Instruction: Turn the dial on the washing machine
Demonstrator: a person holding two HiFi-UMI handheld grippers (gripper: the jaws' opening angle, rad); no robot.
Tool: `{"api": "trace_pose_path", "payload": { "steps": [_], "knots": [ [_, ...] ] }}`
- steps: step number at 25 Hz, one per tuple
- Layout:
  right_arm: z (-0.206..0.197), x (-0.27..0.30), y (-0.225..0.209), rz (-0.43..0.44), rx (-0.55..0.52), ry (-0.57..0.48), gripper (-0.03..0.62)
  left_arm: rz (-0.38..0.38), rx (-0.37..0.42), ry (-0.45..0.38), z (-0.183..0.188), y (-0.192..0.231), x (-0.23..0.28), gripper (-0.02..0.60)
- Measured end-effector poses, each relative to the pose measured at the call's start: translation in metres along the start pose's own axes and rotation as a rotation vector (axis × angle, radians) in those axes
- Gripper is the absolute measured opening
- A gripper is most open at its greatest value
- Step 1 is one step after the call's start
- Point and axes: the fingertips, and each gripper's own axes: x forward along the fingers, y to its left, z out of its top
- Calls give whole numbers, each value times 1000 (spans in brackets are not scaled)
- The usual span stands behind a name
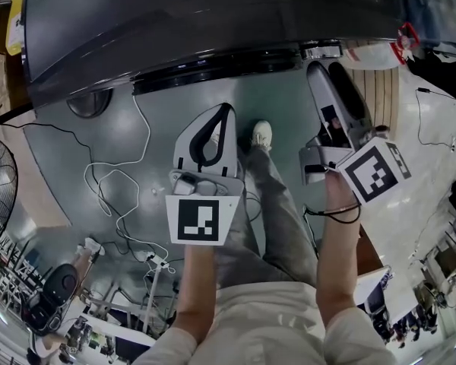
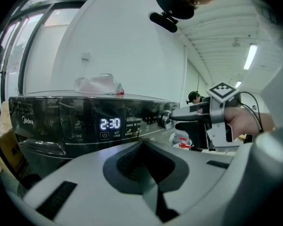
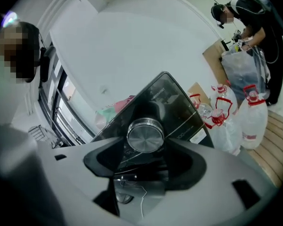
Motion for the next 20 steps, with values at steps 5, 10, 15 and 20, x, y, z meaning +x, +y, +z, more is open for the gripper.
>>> {"api": "trace_pose_path", "payload": {
  "steps": [5,10,15,20],
  "knots": [
    [-4,-19,18,-9,-226,60,193,7,15,-11,16,3,-11,12],
    [-10,-26,42,29,-448,90,121,5,31,-20,27,4,-18,12],
    [-13,-31,69,103,-653,67,34,5,39,-32,32,3,-23,12],
    [-24,-34,74,137,-766,78,8,10,40,-33,33,4,-26,12]
  ]
}}
